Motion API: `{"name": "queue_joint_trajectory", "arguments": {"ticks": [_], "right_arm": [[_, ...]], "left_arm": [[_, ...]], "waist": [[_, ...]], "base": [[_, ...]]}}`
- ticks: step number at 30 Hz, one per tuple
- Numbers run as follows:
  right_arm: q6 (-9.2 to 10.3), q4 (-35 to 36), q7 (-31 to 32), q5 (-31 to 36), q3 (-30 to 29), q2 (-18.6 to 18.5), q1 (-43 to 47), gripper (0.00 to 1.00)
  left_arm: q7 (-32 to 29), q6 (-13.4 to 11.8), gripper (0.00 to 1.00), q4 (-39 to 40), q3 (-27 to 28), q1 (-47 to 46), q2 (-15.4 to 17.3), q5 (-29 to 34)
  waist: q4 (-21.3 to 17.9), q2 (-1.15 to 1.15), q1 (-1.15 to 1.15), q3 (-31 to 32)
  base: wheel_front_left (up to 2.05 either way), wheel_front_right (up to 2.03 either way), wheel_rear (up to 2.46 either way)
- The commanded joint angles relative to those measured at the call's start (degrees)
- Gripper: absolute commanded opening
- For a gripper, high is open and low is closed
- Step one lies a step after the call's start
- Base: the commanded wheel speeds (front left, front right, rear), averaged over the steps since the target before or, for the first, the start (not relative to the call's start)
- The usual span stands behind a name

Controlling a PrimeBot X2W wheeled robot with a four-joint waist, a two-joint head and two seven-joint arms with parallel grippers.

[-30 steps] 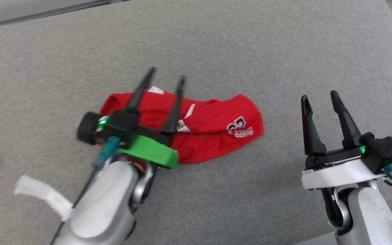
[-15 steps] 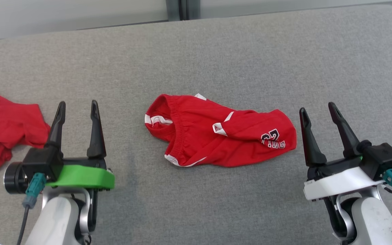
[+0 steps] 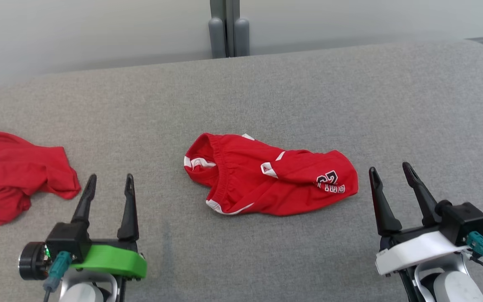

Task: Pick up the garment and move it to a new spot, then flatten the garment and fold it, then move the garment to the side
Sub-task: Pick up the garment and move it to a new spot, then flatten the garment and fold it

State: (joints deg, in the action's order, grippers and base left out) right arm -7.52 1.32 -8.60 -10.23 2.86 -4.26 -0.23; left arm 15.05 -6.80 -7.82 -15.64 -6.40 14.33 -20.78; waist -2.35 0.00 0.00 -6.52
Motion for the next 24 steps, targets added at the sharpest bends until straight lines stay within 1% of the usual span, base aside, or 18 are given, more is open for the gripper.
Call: {"name": "queue_joint_trajectory", "arguments": {"ticks": [1,7,24], "right_arm": [[0.06,0.43,0.37,0.03,-0.2,0.16,0.99,1.0],[0.06,1.14,1.36,0.36,-0.1,0.52,2.66,1.0],[0.06,1.93,2.15,0.57,-0.19,0.89,3.51,1.0]], "left_arm": [[0.18,0.21,1.0,-0.3,-0.16,0.87,0.05,0.28],[0.17,0.1,1.0,-1.32,-0.25,1.94,-0.27,0.34],[0.17,0.43,1.0,-2.49,-0.21,1.09,-0.38,-0.05]], "waist": [[0.22,0.0,0.0,1.35],[0.42,0.0,0.0,2.79],[0.81,0.0,0.0,3.35]], "base": [[0.0,0.0,0.0],[0.0,0.0,0.0],[0.0,0.0,0.0]]}}
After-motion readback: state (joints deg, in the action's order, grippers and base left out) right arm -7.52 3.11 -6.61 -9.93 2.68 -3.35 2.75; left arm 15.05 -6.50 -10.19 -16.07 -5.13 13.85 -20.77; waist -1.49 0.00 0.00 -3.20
